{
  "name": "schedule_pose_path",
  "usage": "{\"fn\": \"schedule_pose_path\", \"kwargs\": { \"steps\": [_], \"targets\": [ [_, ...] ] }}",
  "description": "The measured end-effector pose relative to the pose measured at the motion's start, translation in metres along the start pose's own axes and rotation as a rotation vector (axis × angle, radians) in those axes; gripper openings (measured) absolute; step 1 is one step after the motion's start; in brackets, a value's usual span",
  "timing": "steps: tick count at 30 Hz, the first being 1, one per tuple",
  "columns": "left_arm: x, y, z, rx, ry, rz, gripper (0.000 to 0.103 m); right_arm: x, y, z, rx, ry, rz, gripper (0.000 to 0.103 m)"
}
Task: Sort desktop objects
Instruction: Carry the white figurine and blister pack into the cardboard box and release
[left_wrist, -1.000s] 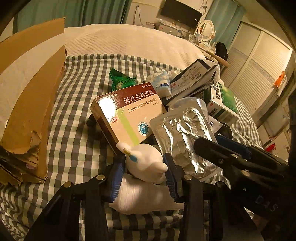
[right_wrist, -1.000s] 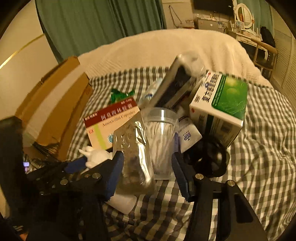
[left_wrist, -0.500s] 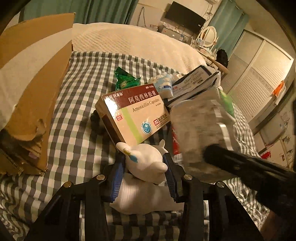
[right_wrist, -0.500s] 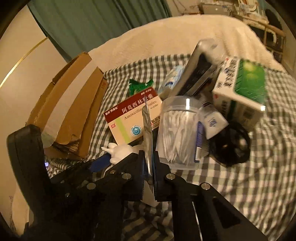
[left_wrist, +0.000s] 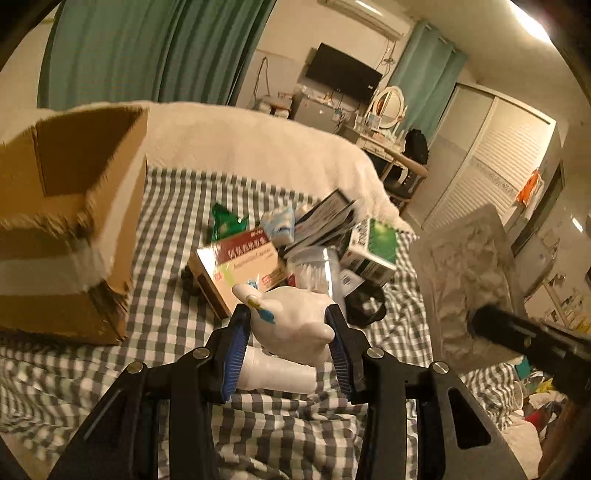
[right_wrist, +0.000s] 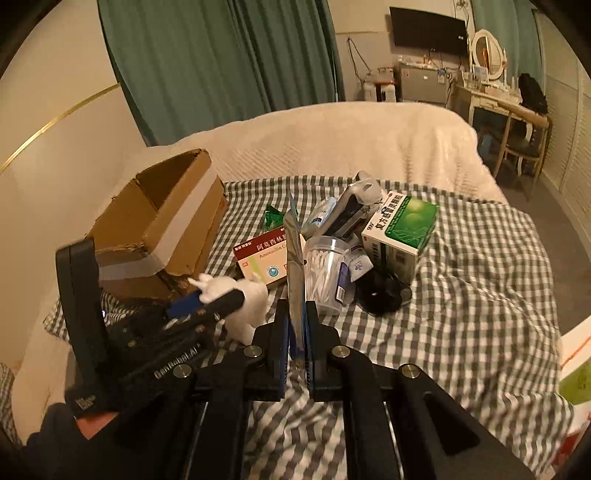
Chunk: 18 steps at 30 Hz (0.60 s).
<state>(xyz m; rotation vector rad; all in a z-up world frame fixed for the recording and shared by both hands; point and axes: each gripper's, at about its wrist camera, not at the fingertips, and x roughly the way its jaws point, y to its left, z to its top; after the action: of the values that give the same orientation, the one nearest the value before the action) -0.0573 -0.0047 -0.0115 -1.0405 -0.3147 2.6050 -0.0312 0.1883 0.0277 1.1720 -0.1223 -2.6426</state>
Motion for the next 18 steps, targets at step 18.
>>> {"fn": "schedule_pose_path", "kwargs": {
  "steps": [18],
  "targets": [
    [-0.102, 0.072, 0.112, 0.044, -0.133, 0.145, 0.042, -0.038, 0.095, 0.069, -0.112, -0.053, 0.118, 0.006]
  ]
}}
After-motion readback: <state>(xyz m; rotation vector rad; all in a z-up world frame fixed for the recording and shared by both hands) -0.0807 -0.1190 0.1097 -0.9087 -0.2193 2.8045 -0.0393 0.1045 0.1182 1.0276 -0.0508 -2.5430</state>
